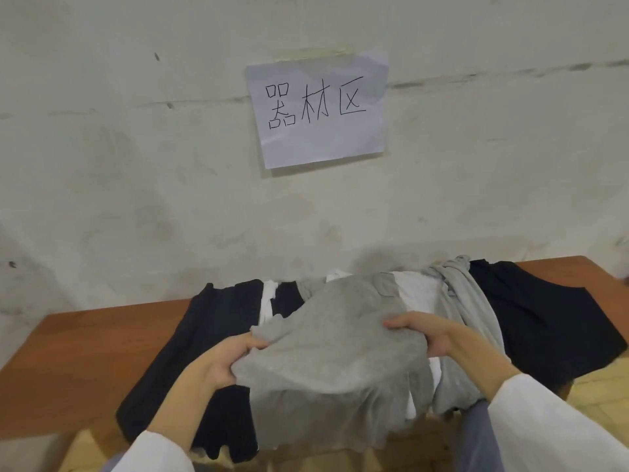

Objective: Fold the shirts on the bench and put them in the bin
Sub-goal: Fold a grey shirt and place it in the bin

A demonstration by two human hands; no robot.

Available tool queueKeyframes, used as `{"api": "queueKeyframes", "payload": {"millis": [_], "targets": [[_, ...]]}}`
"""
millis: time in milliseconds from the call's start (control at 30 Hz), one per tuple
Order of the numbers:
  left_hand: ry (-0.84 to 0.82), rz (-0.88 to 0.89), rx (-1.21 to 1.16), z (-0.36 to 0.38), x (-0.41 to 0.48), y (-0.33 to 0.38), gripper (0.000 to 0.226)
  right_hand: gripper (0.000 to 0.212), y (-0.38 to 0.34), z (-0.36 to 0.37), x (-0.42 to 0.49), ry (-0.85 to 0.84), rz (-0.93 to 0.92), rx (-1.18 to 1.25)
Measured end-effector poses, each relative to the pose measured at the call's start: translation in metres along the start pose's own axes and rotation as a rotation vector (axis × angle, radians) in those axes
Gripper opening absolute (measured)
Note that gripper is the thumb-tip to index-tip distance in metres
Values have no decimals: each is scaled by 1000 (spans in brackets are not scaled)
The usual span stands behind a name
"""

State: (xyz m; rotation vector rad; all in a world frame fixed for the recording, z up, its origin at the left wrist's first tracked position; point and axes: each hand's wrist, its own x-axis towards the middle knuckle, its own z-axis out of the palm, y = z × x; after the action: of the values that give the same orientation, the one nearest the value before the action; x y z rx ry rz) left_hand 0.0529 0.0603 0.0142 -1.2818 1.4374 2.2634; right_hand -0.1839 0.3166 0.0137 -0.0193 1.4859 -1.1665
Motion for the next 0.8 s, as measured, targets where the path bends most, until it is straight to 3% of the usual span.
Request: {"api": "queueKeyframes", "payload": {"millis": [67, 167, 333, 400, 500, 600, 667, 700, 800], "targets": [[-52, -11, -75, 4, 4, 6, 31, 35, -10, 4, 5, 20, -33, 26], [22, 58, -156, 17, 7, 34, 9, 39, -38, 13, 13, 61, -144, 59], [222, 737, -145, 29, -5, 115, 28, 29, -106, 20, -5, 20, -623, 297], [232, 924, -113, 24, -12, 140, 35, 26, -127, 11, -10, -13, -733, 336], [230, 879, -4, 10, 23, 151, 45, 26, -135, -9, 23, 45, -696, 236], [319, 524, 40, -4, 81, 117, 58, 19, -102, -24, 75, 176, -444, -96], [431, 300, 20, -7, 100, 79, 50, 35, -69, -31, 99, 327, -312, -382], [505, 300, 22, -8, 104, 62, 49, 40, -54, -32, 105, 440, -359, -448], [665, 491, 183, -5, 95, 22, 46, 42, -18, -19, 88, 673, -463, -330]]}}
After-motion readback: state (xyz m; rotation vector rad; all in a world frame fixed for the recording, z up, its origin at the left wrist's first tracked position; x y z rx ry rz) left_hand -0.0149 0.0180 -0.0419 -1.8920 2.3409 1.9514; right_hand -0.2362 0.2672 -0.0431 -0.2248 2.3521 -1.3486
